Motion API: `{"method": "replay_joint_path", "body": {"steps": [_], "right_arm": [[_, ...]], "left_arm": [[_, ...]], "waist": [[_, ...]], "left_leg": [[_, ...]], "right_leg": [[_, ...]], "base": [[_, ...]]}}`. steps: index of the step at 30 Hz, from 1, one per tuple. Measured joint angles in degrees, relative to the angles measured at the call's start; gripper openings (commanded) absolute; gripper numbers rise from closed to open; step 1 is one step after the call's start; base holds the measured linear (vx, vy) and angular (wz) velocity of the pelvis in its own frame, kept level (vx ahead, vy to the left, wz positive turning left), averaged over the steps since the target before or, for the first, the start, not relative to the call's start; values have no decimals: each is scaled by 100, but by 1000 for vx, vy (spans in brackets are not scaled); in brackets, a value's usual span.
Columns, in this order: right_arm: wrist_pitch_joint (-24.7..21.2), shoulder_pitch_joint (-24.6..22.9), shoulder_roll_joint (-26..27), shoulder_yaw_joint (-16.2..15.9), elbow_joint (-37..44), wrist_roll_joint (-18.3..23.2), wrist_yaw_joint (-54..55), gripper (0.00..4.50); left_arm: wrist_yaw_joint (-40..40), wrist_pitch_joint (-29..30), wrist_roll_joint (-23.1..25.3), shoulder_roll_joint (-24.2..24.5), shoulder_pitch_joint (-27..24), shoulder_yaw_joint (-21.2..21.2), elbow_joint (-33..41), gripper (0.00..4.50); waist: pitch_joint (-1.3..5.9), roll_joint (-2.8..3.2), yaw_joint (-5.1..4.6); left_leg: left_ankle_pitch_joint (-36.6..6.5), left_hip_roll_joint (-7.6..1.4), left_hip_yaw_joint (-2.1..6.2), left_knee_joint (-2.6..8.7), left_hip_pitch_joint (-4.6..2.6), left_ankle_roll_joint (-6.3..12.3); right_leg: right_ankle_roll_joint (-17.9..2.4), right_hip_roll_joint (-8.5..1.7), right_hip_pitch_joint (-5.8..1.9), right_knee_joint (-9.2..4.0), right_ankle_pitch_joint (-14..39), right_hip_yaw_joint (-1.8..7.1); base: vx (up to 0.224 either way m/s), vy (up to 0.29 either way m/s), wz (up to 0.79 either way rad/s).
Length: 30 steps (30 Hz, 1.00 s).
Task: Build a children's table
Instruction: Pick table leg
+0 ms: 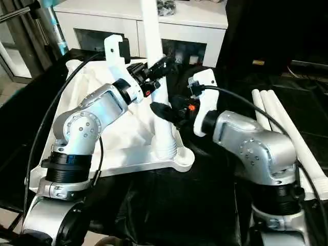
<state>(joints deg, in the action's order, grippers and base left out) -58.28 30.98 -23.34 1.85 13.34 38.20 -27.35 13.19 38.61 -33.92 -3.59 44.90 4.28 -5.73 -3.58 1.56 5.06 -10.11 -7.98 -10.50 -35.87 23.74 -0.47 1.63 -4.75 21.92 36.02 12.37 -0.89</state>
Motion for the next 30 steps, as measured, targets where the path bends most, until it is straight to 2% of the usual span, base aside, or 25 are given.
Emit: {"method": "replay_joint_path", "body": {"steps": [4,10,11,13,27,28,30], "right_arm": [[-437,16,-651,-17,2,288,-647,329],[-653,-56,-804,-89,0,624,-1200,329],[-656,-54,-894,-143,-26,639,-1310,329],[-665,-42,-899,-157,-62,663,-1416,329],[-735,-154,-892,-305,-168,713,-1685,329],[-735,-185,-892,-307,-177,711,-1685,303],[-735,-200,-892,-319,-183,711,-1685,296]], "left_arm": [[365,0,-11,208,25,-57,-1,180],[845,76,-134,311,25,-210,78,179],[967,110,-181,315,24,-250,107,179],[1056,123,-248,312,24,-255,182,179],[1409,438,-644,240,-5,-303,484,179],[1409,452,-651,231,-5,-303,489,179],[1409,482,-654,225,-8,-303,489,179]], "waist": [[0,-2,7],[0,-1,9],[-3,-17,9],[-6,-32,9],[-6,-32,12],[-5,-32,10],[-5,-31,7]], "left_leg": [[0,0,0,0,-1,1],[1,0,-1,0,1,3],[1,0,-5,0,-1,3],[3,-1,-4,0,-1,5],[10,-1,-32,-1,-2,18],[10,-1,-33,-1,-2,18],[10,-1,-35,-1,-2,18]], "right_leg": [[0,-1,-6,-5,0,-1],[0,-1,-2,-2,0,-1],[-1,-4,-2,-2,0,-1],[-1,-4,-2,2,0,-2],[-5,-18,-2,3,-3,-2],[-5,-18,-2,2,-3,-1],[-5,-19,-2,3,-3,-1]], "base": [[0,0,0],[0,0,0],[0,0,0],[0,0,0],[0,0,0],[0,0,0],[0,0,0]]}}
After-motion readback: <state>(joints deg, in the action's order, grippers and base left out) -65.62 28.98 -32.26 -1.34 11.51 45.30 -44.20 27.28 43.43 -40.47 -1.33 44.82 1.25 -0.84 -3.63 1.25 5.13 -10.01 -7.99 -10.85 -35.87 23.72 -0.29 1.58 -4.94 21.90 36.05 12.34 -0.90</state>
